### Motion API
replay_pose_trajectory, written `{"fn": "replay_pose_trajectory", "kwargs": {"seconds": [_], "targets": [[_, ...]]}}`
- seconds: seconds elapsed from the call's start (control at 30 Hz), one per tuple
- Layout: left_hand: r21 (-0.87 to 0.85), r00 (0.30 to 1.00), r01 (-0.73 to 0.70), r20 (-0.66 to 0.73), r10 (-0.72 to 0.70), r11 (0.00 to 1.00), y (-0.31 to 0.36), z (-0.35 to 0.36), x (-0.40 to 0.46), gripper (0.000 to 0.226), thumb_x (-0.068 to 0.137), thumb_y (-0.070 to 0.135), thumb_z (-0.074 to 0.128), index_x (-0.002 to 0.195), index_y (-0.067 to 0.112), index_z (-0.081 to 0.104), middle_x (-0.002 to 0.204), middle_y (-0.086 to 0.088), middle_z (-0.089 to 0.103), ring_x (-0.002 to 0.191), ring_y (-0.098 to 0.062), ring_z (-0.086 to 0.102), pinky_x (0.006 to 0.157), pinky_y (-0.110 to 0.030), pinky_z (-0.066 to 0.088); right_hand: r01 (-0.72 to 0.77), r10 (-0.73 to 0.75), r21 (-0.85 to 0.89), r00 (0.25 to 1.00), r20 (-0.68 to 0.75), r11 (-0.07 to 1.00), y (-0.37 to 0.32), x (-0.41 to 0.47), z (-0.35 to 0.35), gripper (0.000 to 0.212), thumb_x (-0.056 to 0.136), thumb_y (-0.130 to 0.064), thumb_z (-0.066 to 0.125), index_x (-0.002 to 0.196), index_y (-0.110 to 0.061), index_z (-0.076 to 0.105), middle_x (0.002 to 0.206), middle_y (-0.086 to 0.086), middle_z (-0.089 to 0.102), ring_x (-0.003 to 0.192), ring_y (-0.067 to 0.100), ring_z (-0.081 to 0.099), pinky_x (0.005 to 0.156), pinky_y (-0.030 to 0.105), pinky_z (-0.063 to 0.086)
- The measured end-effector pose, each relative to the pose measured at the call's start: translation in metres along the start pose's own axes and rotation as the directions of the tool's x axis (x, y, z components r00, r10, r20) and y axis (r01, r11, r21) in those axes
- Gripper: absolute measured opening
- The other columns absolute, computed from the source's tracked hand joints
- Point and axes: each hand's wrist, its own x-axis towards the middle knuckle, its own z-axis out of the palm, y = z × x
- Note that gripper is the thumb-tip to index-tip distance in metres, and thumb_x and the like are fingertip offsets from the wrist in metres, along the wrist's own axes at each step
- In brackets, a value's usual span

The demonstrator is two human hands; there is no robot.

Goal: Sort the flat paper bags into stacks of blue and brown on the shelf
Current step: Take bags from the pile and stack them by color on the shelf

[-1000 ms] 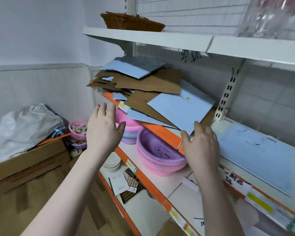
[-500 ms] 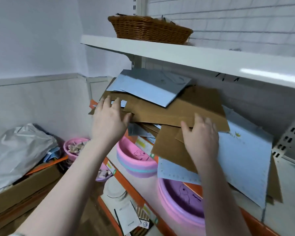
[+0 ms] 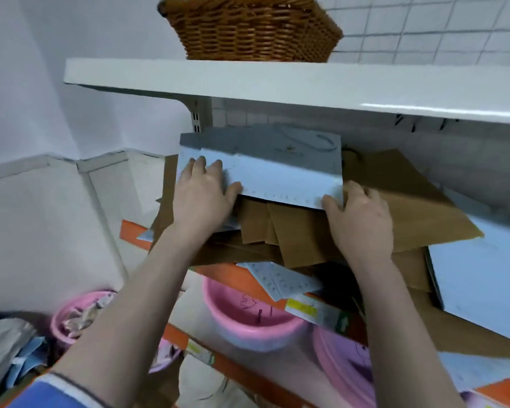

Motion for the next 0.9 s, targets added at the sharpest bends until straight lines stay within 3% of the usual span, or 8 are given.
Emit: {"fn": "replay_pose_trajectory", "kwargs": {"seconds": [0.17, 0.33, 0.43, 0.63, 0.73, 0.9], "targets": [[-0.009, 0.996, -0.053, 0.076, 0.054, 0.999, -0.013, 0.014, 0.029, 0.056, 0.095, 0.044, 0.043, 0.138, 0.007, 0.04, 0.147, -0.022, 0.033, 0.137, -0.034, 0.025, 0.112, -0.041, 0.02, -0.064, 0.064, -0.007, 0.998, 0.013, 0.998, -0.009, 0.01, 0.015, 0.048, 0.096, -0.039, 0.046, 0.129, -0.004, 0.047, 0.121, 0.021, 0.053, 0.111, 0.037, 0.045, 0.087, 0.039, 0.035], [-0.055, 0.994, -0.013, 0.103, 0.018, 0.998, -0.01, 0.025, 0.047, 0.051, 0.095, 0.043, 0.041, 0.13, 0.006, 0.047, 0.127, -0.021, 0.051, 0.12, -0.036, 0.044, 0.096, -0.043, 0.037, -0.082, 0.082, 0.043, 0.997, 0.003, 0.996, -0.011, 0.024, 0.025, 0.049, 0.096, -0.04, 0.046, 0.129, -0.004, 0.047, 0.12, 0.02, 0.056, 0.11, 0.038, 0.048, 0.086, 0.04, 0.037], [-0.03, 0.997, -0.006, 0.082, 0.008, 1.0, -0.007, 0.029, 0.054, 0.048, 0.094, 0.043, 0.041, 0.122, 0.005, 0.05, 0.119, -0.02, 0.056, 0.113, -0.036, 0.047, 0.092, -0.042, 0.038, -0.084, 0.084, 0.091, 0.996, 0.005, 0.992, -0.012, 0.032, 0.028, 0.047, 0.095, -0.041, 0.048, 0.124, -0.004, 0.049, 0.117, 0.019, 0.058, 0.109, 0.037, 0.05, 0.085, 0.039, 0.038], [-0.022, 0.996, 0.002, 0.084, -0.001, 1.0, 0.006, 0.032, 0.063, 0.055, 0.09, 0.047, 0.048, 0.125, 0.004, 0.048, 0.125, -0.019, 0.051, 0.118, -0.036, 0.043, 0.094, -0.043, 0.036, -0.118, 0.118, 0.199, 0.993, 0.012, 0.973, -0.013, 0.042, 0.028, 0.047, 0.091, -0.042, 0.054, 0.118, -0.003, 0.051, 0.117, 0.017, 0.057, 0.108, 0.036, 0.05, 0.088, 0.041, 0.041], [-0.065, 0.994, 0.024, 0.112, -0.017, 0.998, 0.009, 0.031, 0.066, 0.059, 0.088, 0.05, 0.052, 0.125, 0.004, 0.048, 0.125, -0.02, 0.049, 0.117, -0.036, 0.044, 0.094, -0.042, 0.037, -0.191, 0.186, 0.229, 0.982, 0.044, 0.954, -0.014, 0.043, 0.027, 0.05, 0.091, -0.044, 0.055, 0.12, -0.003, 0.048, 0.119, 0.017, 0.051, 0.108, 0.036, 0.05, 0.077, 0.034, 0.035], [-0.192, 0.987, 0.081, 0.152, -0.051, 0.978, 0.004, 0.027, 0.069, 0.045, 0.086, 0.048, 0.054, 0.099, 0.005, 0.051, 0.109, -0.017, 0.054, 0.092, -0.03, 0.048, 0.075, -0.035, 0.039, -0.229, 0.223, 0.273, 0.973, 0.056, 0.934, -0.007, 0.043, 0.025, 0.052, 0.087, -0.05, 0.058, 0.115, -0.007, 0.052, 0.116, 0.013, 0.056, 0.104, 0.034, 0.054, 0.074, 0.035, 0.039]]}}
